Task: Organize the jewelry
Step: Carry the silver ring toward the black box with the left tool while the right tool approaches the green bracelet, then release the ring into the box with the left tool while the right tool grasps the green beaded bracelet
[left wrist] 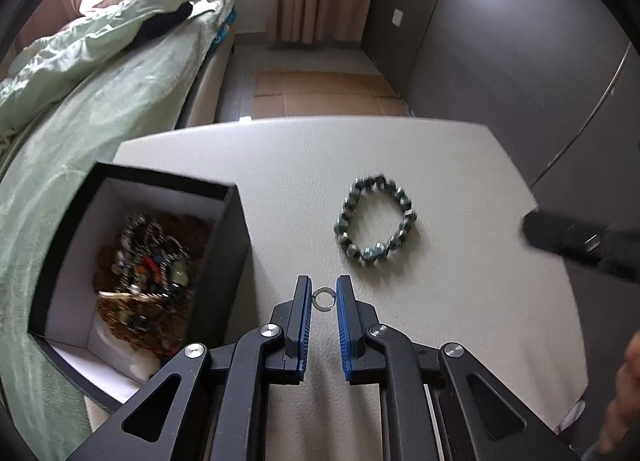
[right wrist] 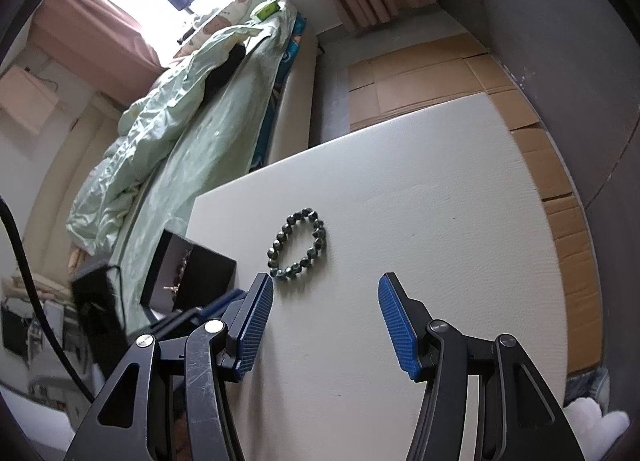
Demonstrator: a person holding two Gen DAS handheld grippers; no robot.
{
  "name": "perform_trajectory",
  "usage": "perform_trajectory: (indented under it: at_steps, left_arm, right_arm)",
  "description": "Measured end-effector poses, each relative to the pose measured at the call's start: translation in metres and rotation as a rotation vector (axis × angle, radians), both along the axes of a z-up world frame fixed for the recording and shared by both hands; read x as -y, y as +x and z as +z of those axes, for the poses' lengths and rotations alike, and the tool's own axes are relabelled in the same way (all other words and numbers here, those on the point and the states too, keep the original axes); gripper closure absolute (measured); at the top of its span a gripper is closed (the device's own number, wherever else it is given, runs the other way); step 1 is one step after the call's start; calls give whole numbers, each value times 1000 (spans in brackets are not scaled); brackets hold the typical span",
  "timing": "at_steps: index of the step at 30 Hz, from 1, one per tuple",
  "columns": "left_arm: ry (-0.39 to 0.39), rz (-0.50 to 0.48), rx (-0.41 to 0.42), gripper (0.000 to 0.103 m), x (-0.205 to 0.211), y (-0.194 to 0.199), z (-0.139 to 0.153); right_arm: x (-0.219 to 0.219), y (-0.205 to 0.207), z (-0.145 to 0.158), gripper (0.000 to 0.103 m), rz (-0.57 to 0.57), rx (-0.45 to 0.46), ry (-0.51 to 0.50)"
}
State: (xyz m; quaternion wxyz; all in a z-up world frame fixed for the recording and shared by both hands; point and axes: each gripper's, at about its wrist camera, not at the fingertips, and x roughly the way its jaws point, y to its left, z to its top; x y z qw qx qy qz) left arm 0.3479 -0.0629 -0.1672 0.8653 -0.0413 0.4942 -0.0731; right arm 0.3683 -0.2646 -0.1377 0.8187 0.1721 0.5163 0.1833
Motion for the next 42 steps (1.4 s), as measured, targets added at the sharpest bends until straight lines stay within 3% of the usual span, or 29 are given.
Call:
perform_trajectory:
  at_steps: [8, 14, 24, 28, 33, 37, 38, 40, 41, 42]
  left_arm:
    - [-86, 30, 65, 90, -20, -6, 35]
    - [-133, 60, 106, 90, -41, -14, 56]
    - [-171, 129, 106, 90, -88, -14, 61]
    - [-184, 142, 95, 90, -101, -16, 60]
    - [-215, 138, 73, 90, -110, -14, 55]
    - [-255, 157, 54, 89, -118, -9, 53]
    - [-263, 166, 52, 86, -122, -9, 54]
    - [-294, 180, 61, 67, -129, -10, 58]
    - [-302, 186, 74, 49, -133, -11, 61]
    - [-303, 191, 89, 40, -134, -14, 65]
  right_arm:
    - [-21, 8, -12, 48, 14, -15, -44]
    - [-34, 19, -18, 55, 2, -7, -80]
    - [-66, 39, -33, 67, -13, 5, -169]
    - [-81, 41, -36, 68, -3, 23, -266]
    - [-89, 42, -40, 88, -22, 44, -384]
    - [-88, 40, -39, 92, -14, 44, -400]
    - [-87, 39, -39, 92, -13, 36, -386]
    - [-84, 36, -36, 92, -9, 29, -349]
    - [-83, 32, -31, 92, -9, 39, -340]
    - [-85, 31, -27, 92, -10, 50, -337]
